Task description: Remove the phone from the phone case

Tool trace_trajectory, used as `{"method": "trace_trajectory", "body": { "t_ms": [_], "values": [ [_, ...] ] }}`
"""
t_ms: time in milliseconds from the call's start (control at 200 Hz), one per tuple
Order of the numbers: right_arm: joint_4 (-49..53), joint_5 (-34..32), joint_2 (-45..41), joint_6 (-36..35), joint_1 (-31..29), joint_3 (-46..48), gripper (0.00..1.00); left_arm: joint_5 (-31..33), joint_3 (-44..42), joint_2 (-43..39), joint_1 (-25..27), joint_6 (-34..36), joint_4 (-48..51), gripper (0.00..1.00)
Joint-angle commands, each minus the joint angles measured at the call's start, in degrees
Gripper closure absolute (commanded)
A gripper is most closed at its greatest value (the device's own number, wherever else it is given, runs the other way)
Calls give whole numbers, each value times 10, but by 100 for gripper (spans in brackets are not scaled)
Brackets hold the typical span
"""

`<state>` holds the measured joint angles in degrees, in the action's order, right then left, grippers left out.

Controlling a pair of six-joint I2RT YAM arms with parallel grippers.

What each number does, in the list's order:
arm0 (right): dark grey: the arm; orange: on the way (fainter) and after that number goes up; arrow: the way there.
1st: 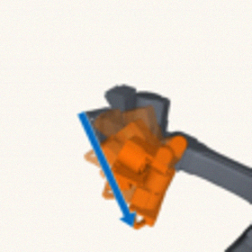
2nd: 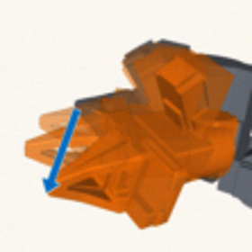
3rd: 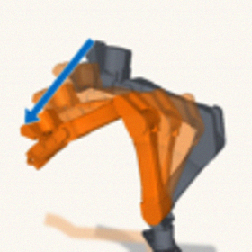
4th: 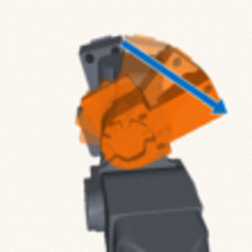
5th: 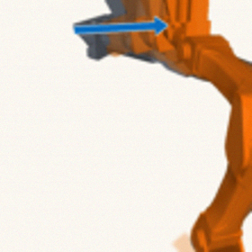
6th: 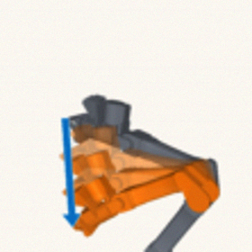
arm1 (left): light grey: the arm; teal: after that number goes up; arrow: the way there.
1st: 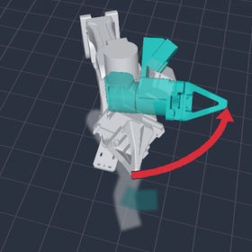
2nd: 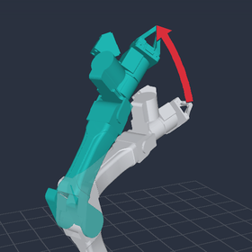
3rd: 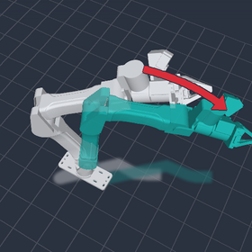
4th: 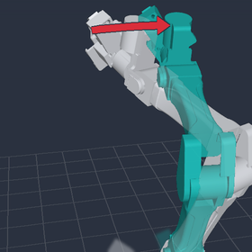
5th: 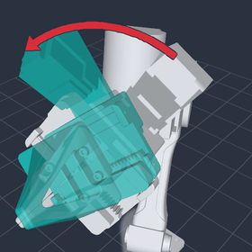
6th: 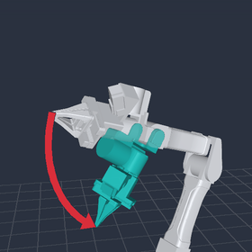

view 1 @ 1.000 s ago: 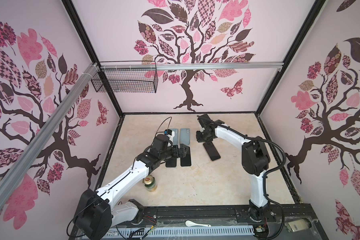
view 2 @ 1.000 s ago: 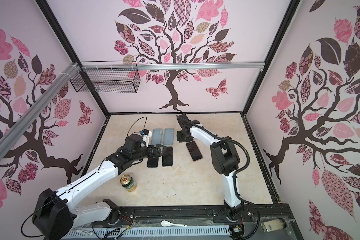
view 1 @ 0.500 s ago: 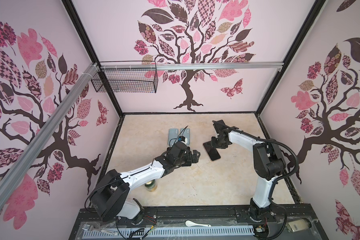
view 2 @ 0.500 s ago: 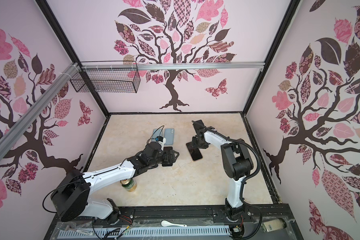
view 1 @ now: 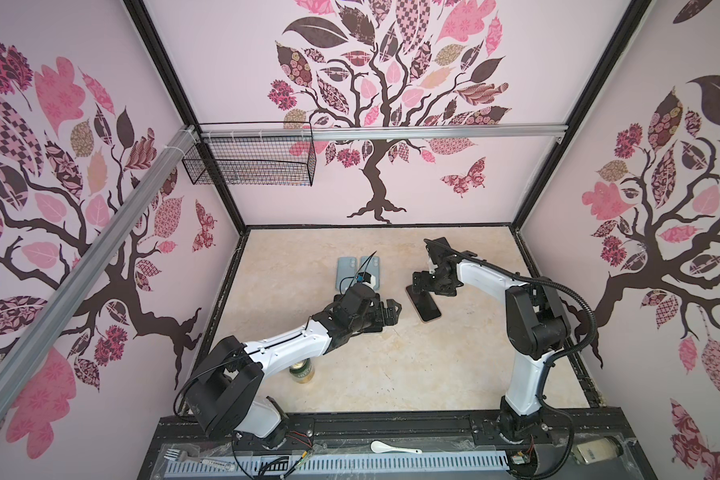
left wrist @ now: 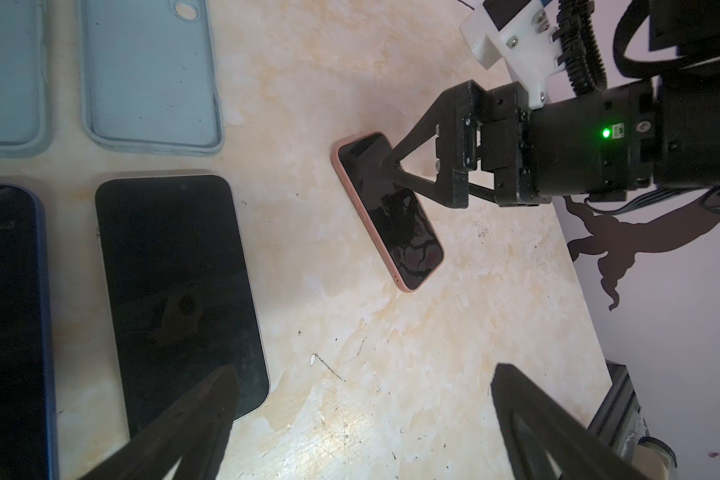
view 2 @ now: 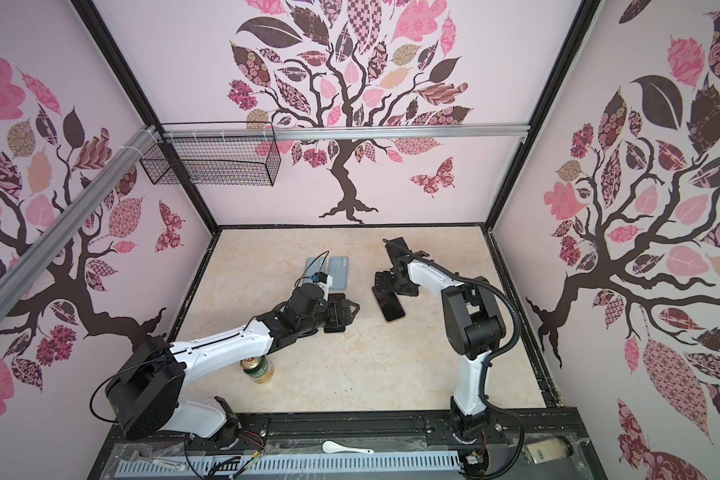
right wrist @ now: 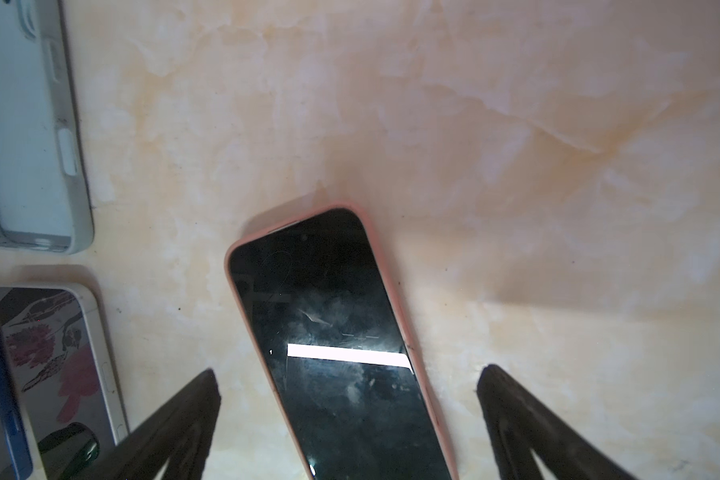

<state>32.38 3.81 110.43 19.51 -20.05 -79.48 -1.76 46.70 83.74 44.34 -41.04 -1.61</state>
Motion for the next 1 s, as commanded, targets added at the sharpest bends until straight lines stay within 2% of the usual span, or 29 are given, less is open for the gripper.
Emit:
{"method": "trace_trajectory", "body": {
  "t_ms": [0, 495, 675, 995],
  "values": [
    [20, 8, 29, -10, 4, -18, 0, 5, 13, -14, 0, 5, 0, 2],
    [65, 5, 104, -37, -17, -98, 0, -29, -5, -48, -39, 17, 9, 2],
    [91, -35, 134, -51, -34, -130, 0, -33, -8, -56, -46, 19, 13, 2],
    [112, -63, 168, -68, -45, -166, 0, -40, -19, -71, -50, 27, 11, 2]
  ]
}}
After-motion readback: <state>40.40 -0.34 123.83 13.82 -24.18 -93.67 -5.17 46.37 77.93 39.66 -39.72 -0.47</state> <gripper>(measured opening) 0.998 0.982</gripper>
